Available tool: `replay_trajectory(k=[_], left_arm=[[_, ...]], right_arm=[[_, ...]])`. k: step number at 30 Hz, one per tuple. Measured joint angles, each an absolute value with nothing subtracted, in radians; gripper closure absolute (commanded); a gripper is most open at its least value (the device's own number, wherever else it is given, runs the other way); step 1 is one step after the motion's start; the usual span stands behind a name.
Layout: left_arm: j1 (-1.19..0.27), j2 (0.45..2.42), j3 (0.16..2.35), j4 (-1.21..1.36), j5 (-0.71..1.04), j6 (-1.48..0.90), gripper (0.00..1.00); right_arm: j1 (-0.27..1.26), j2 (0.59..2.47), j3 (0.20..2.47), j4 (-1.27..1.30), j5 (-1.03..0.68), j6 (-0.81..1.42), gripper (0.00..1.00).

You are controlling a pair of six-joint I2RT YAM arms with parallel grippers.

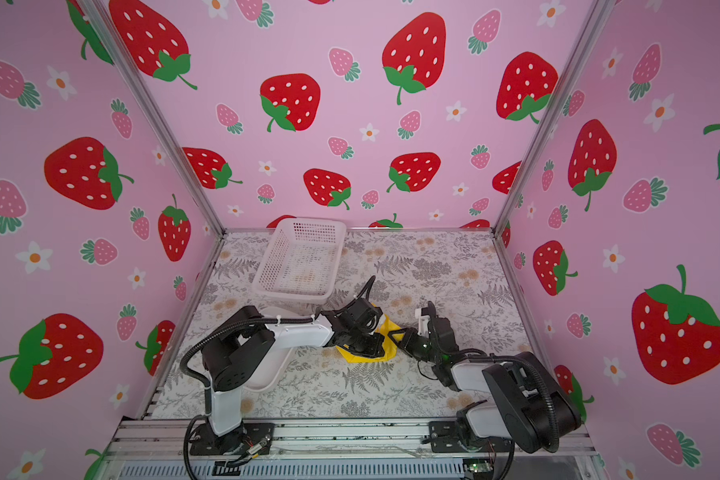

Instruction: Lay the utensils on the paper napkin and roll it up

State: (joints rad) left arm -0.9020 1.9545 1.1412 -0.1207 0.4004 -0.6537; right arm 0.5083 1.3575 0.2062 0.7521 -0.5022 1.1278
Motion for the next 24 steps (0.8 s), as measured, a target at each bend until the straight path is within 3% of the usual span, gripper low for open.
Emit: replay_trajectory(k=[14, 24], left_arm=[[-0.854, 1.732, 1.025, -0.094, 0.379, -0.681, 0.99], [-0.77, 1.578, 0.881, -0.06, 0.364, -0.729, 0.6]], right_arm=[[0.596, 1.383, 0.265, 0.693, -0.47, 1.095, 0.58], [0.657, 1.44, 0.325, 0.686, -0.46, 1.075, 0.42]])
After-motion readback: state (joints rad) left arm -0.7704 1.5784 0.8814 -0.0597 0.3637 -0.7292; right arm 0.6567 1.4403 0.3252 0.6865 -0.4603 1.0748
